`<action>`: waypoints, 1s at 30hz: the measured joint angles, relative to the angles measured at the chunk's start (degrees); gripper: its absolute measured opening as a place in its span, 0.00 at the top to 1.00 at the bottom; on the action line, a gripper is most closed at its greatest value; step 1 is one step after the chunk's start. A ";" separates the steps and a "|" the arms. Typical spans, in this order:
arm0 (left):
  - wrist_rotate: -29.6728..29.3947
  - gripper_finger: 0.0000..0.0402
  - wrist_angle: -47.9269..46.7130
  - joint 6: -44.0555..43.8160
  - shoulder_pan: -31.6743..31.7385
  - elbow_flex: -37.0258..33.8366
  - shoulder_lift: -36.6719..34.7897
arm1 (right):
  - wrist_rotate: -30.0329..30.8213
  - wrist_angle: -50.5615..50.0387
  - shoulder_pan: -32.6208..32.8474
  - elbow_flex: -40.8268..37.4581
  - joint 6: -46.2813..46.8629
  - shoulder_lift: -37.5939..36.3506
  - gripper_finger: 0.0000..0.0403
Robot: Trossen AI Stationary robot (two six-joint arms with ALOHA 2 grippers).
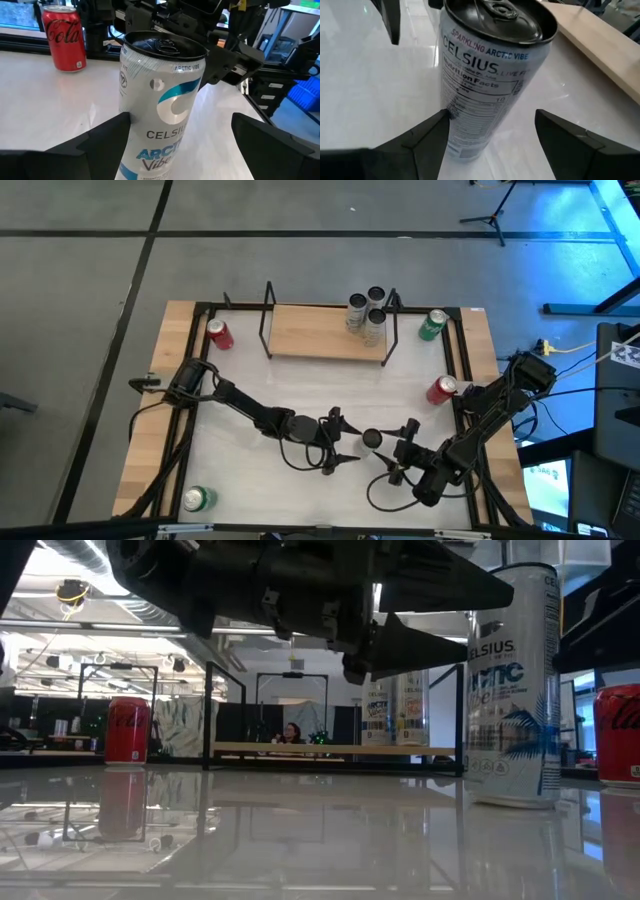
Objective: Place canned beverage on shelf
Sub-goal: Put the white blue soda can on the shelf aligned with the other white blue soda can
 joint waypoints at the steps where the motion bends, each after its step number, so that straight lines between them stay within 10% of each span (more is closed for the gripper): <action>1: -0.05 0.16 -0.01 -0.04 -0.17 0.00 0.00 | -0.16 -0.05 -0.05 0.01 -0.21 -0.01 0.29; 16: -0.91 0.16 -3.00 -1.02 -2.94 0.07 -0.12 | -0.28 -8.05 -0.58 -0.11 -2.55 -3.18 0.29; 30: -4.33 0.16 -13.16 -8.16 -3.66 0.04 -6.45 | -13.17 -9.54 -0.43 -0.10 -3.40 -5.33 0.29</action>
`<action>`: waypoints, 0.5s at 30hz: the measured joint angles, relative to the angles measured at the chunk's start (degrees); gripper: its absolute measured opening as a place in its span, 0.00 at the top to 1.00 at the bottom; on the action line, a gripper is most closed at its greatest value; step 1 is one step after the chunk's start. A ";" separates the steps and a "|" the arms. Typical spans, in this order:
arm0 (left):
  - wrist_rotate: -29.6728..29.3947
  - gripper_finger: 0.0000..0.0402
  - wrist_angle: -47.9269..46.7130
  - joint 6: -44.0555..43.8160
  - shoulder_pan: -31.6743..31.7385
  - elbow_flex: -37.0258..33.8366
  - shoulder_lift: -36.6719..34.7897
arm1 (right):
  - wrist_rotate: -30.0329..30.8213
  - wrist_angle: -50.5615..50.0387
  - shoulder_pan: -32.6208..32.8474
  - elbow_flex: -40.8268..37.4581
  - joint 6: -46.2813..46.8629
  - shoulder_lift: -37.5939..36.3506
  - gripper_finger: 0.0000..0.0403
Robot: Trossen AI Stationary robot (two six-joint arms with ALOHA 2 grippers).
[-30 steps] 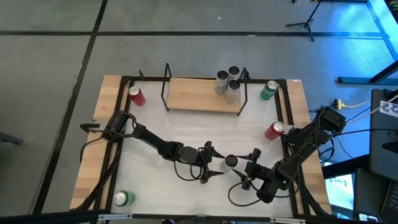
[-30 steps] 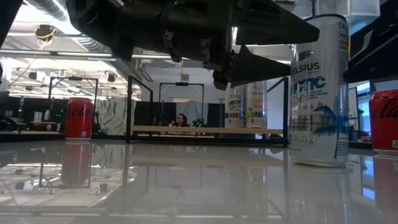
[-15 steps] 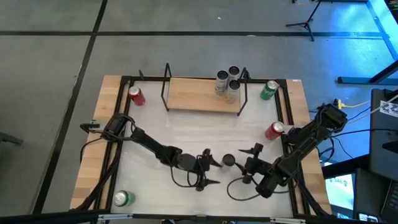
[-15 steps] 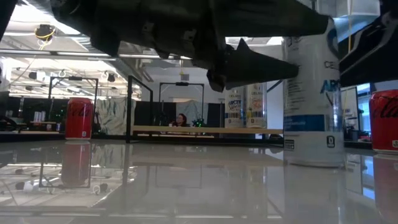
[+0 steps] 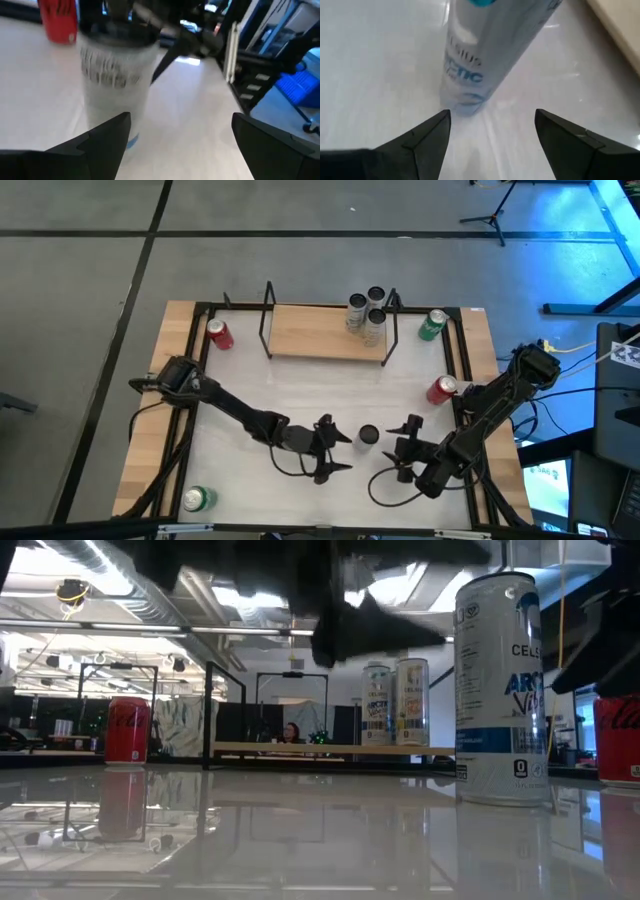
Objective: Place canned beverage on shelf
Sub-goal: Put the white blue soda can on the shelf aligned with the other white blue soda can
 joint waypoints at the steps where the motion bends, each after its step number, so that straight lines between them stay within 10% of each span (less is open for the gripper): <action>1: -1.59 0.16 -0.14 0.29 -0.30 0.00 -0.80 | -0.80 0.02 0.02 0.00 -0.02 0.00 0.29; 7: -13.26 0.16 0.10 1.90 -0.77 0.29 -3.45 | 4.40 0.55 5.35 0.00 3.51 0.00 0.29; 15: -14.90 0.16 -3.37 4.46 1.29 9.65 0.36 | 12.78 1.93 13.76 0.00 4.04 0.00 0.29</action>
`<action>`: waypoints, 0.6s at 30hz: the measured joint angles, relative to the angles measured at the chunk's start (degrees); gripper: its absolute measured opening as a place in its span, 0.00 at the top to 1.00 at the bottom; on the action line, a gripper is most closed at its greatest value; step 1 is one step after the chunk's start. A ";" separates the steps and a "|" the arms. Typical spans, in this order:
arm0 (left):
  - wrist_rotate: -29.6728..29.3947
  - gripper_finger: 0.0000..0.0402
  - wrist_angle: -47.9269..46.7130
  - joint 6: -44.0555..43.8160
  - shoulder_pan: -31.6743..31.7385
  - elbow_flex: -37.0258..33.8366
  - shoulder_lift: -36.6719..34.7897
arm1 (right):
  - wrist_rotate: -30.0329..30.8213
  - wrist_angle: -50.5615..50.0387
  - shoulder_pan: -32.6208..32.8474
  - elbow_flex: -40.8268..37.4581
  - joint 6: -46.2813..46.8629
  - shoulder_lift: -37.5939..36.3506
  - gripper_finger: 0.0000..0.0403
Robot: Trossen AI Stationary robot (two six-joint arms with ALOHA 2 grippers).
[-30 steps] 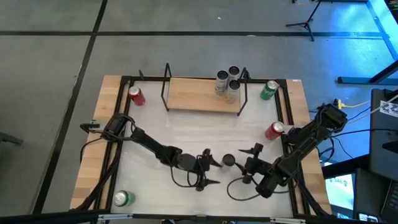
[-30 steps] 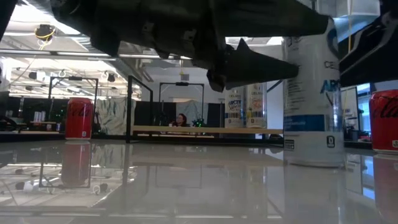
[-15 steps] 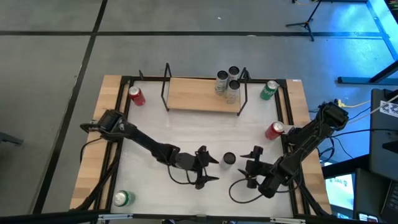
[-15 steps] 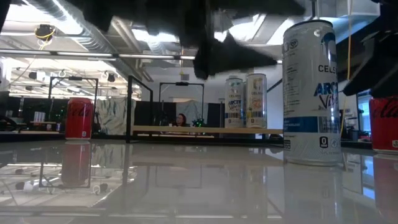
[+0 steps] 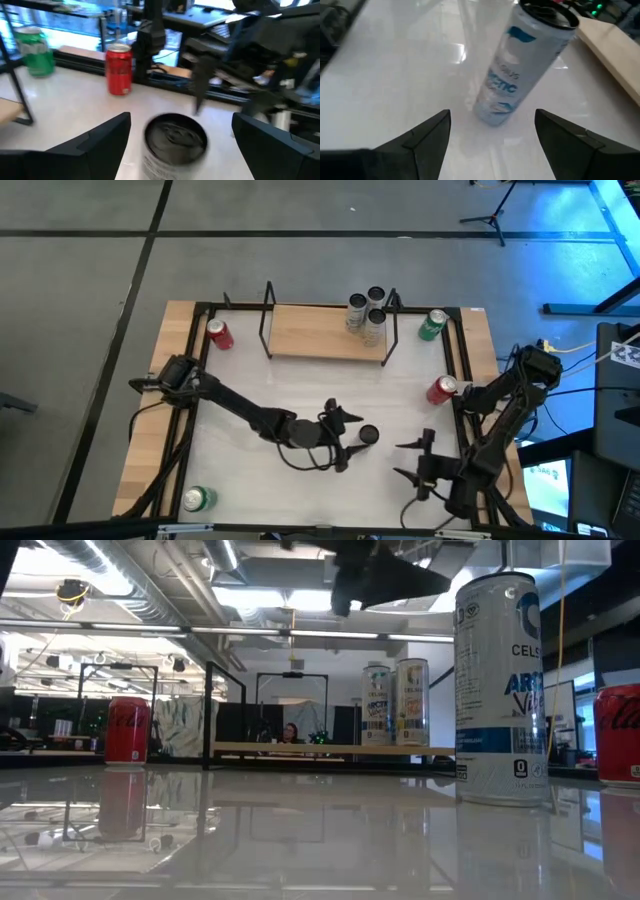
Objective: Place canned beverage on shelf
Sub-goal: Put the white blue soda can on the shelf aligned with the other white blue soda can
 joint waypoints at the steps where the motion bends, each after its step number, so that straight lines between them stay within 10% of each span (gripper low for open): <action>1: -1.29 0.16 -2.22 0.62 0.04 1.37 0.16 | -0.03 0.33 0.69 0.00 0.03 0.00 0.29; 18: -3.05 0.16 -7.24 -0.59 0.79 6.72 4.19 | 5.47 1.63 4.25 0.02 1.31 4.44 0.29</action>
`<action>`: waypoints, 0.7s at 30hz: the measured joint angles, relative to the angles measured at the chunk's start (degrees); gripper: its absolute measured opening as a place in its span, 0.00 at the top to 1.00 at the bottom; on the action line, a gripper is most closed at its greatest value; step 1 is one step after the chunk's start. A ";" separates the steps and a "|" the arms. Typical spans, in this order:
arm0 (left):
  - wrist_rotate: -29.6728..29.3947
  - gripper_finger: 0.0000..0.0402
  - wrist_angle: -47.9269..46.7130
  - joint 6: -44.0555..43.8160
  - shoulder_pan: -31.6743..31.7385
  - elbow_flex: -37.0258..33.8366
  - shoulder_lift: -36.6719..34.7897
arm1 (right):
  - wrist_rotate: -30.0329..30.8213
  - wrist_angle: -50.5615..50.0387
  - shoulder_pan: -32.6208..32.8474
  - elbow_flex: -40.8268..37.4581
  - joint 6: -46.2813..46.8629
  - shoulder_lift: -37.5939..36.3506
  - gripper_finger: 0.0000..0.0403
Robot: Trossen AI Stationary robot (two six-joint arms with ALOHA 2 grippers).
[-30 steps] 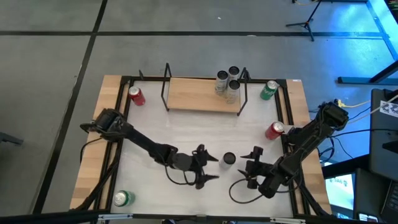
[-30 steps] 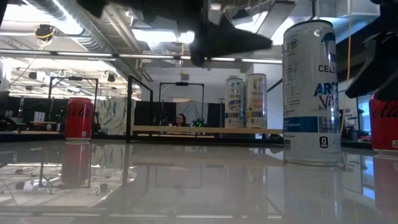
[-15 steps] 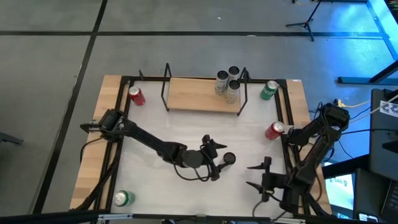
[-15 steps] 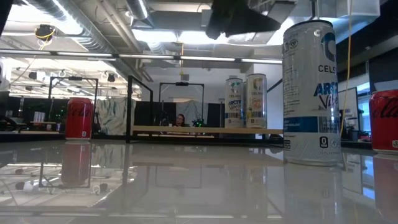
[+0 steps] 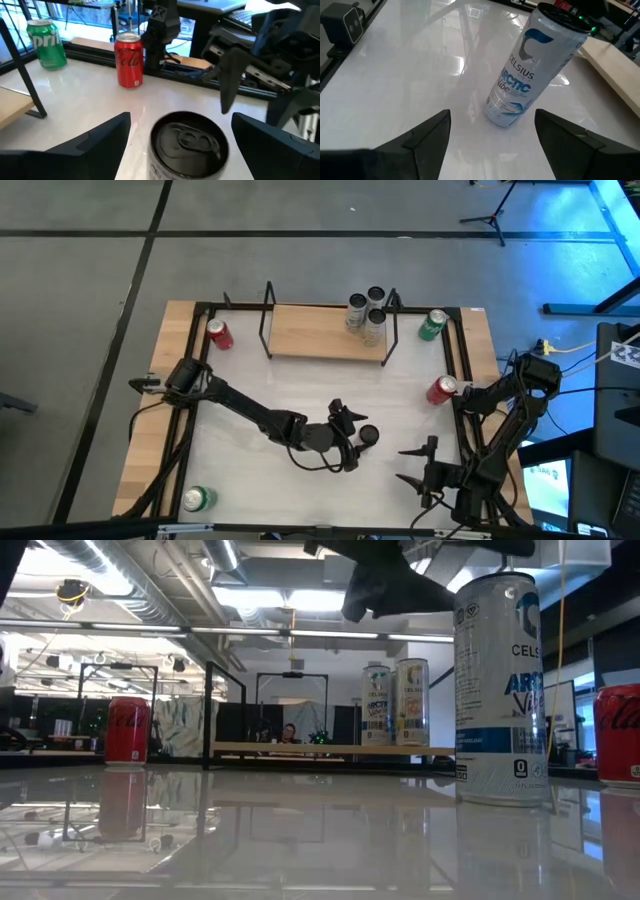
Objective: Place canned beverage on shelf
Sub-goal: Put the white blue soda can on the shelf aligned with the other white blue soda can
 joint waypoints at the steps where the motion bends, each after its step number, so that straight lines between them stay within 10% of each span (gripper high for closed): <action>1: -0.13 0.16 0.29 -0.04 0.04 0.00 0.08 | -0.06 0.02 0.00 -0.01 0.00 0.02 0.29; 21: 2.80 0.16 2.02 -0.06 1.13 0.04 4.17 | 0.88 -0.01 0.00 0.01 -0.39 0.04 0.29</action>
